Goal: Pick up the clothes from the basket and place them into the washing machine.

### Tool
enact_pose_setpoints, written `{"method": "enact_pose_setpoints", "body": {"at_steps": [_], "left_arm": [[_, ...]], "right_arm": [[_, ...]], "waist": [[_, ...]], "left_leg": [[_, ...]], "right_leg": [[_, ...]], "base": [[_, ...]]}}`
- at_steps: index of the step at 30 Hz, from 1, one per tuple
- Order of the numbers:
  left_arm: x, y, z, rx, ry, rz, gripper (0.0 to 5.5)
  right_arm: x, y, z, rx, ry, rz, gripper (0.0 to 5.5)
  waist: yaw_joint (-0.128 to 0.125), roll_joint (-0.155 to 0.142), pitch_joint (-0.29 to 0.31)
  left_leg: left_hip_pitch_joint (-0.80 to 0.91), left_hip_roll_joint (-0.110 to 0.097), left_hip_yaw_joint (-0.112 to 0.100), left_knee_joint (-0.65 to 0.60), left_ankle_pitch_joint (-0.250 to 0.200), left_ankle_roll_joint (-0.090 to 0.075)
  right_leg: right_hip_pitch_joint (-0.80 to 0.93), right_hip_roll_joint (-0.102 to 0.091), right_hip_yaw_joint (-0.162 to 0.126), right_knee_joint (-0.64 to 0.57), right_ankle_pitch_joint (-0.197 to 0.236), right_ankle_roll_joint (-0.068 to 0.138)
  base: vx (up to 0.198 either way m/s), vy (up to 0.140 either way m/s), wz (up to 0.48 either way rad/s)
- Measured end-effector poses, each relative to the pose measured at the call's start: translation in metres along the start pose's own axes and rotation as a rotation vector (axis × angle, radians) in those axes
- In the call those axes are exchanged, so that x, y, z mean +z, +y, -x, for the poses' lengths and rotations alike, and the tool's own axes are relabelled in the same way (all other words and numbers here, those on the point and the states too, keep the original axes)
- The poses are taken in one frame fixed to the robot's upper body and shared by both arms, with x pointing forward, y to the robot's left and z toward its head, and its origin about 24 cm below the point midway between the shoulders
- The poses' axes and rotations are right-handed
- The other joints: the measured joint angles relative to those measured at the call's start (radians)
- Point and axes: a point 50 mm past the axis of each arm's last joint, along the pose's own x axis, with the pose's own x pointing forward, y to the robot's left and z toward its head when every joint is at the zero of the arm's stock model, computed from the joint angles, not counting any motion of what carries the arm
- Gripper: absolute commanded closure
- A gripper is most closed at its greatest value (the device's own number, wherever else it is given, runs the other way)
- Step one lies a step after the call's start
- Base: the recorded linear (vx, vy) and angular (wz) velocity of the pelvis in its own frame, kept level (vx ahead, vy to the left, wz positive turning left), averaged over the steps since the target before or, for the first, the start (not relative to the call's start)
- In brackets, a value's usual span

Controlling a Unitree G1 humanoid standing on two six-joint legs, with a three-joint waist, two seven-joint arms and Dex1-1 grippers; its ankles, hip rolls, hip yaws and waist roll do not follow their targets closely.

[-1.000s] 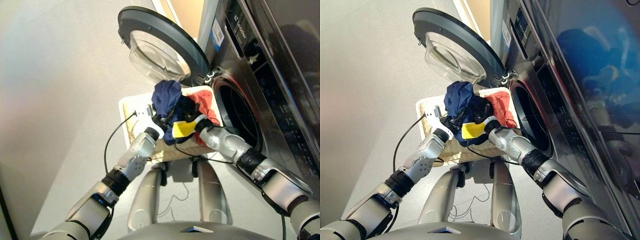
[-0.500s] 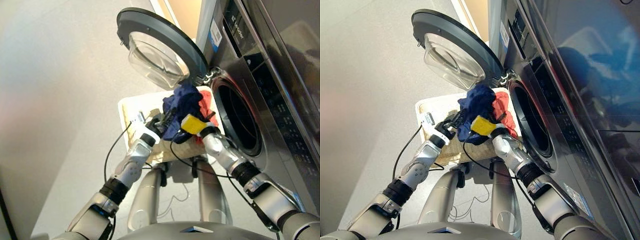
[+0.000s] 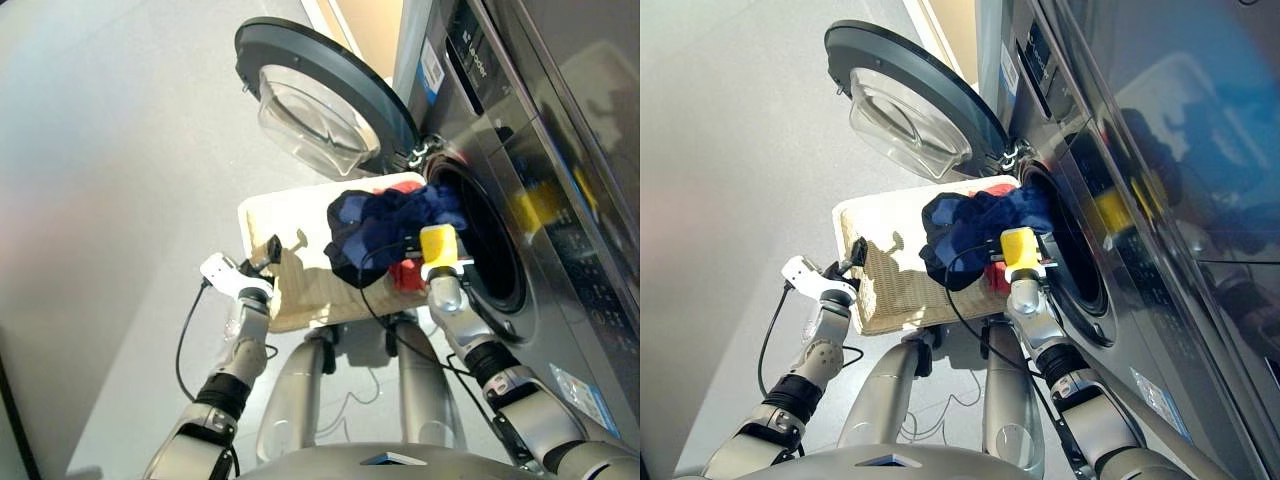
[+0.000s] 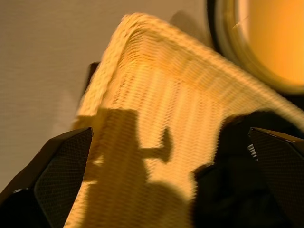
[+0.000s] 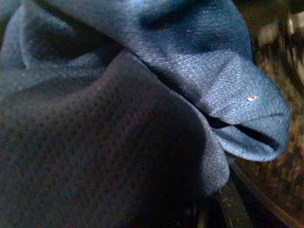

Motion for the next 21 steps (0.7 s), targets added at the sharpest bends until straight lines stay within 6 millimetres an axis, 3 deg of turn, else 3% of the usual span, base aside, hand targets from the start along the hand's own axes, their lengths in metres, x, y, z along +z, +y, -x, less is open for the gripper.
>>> {"method": "enact_pose_setpoints", "body": {"at_steps": [5,12,17,21], "left_arm": [[-0.004,-0.017,-0.006,-0.049,0.016,-0.078,0.0],[0.005,-0.038,-0.011,-0.127,-0.023,-0.093,0.0],[0.014,-0.043,-0.015,-0.169,-0.044,-0.13,0.0],[0.019,-0.044,-0.015,-0.192,-0.058,-0.14,0.0]], "right_arm": [[0.021,-0.011,-0.021,-0.115,-0.018,-0.133,5.5],[0.085,-0.039,-0.061,-0.33,-0.135,-0.32,5.5],[0.151,-0.088,-0.082,-0.515,-0.275,-0.541,5.5],[0.203,-0.13,-0.082,-0.618,-0.434,-0.692,5.5]], "waist": [[0.014,0.026,0.016],[0.028,0.057,0.065],[0.053,0.077,0.089],[0.075,0.079,0.098]], "left_leg": [[-0.091,-0.003,-0.001,0.043,-0.001,-0.001],[-0.231,-0.008,0.002,0.138,-0.01,0.002],[-0.329,-0.004,0.008,0.216,-0.027,0.004],[-0.391,0.006,0.027,0.28,-0.057,0.011]], "right_leg": [[-0.087,-0.005,0.001,0.039,0.002,-0.002],[-0.223,-0.013,0.013,0.115,-0.006,0.002],[-0.314,-0.007,0.028,0.163,-0.002,0.0],[-0.375,0.01,0.06,0.191,0.003,0.003]], "base": [[-0.024,-0.008,0.027],[0.0,0.0,0.0],[0.0,0.0,0.0],[0.003,-0.029,-0.179]]}}
